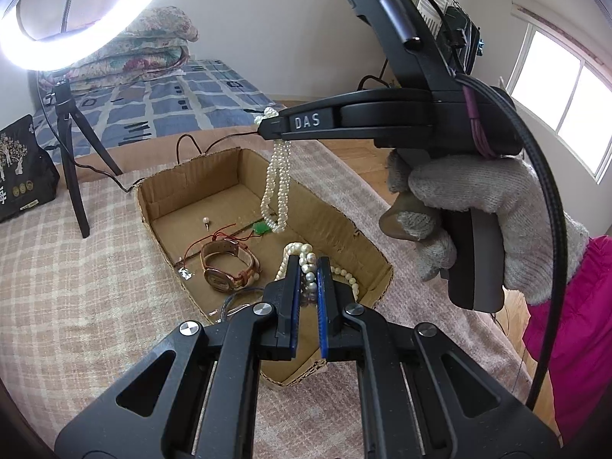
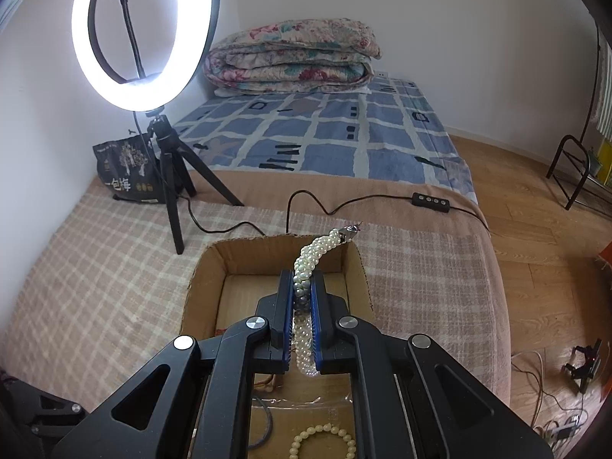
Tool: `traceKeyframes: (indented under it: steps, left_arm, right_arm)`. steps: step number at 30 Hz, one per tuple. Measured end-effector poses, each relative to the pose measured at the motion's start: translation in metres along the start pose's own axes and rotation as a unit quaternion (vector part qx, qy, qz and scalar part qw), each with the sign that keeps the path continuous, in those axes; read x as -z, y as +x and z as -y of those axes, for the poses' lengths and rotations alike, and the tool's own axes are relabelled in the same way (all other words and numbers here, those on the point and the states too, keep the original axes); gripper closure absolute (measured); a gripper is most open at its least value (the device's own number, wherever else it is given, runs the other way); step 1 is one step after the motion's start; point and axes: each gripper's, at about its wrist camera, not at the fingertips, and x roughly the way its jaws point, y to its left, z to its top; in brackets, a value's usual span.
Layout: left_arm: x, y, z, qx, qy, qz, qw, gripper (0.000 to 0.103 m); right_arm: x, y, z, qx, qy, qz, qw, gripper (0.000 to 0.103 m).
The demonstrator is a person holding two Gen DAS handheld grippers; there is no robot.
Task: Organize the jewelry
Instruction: 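Lower both strands into the box and open left and right tools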
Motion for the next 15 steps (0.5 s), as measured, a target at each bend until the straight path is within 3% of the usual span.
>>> traceKeyframes:
  steps: [11, 13, 15]
  left_arm:
    - [0.0005, -0.001, 0.0024, -0.005, 0.008, 0.001, 1.0, 0.098]
    - [-0.0002, -0.0008, 0.0017, -0.011, 0.009, -0.002, 0.9999, 0.093]
    - [-0.001, -0.0019, -0.0002, -0.011, 0.007, 0.001, 0.9999, 0.066]
  right_arm:
    - [-0.0006, 0.0006, -0.0016, 0.001, -0.003, 0.003, 1.0, 0.094]
    - [-0.0011, 0.0001, -0.0022, 0.006, -0.004, 0.005, 1.0, 0.072]
    - [-0.0012, -0.0017, -0.003, 0.014, -0.004, 0.013, 1.0, 0.054]
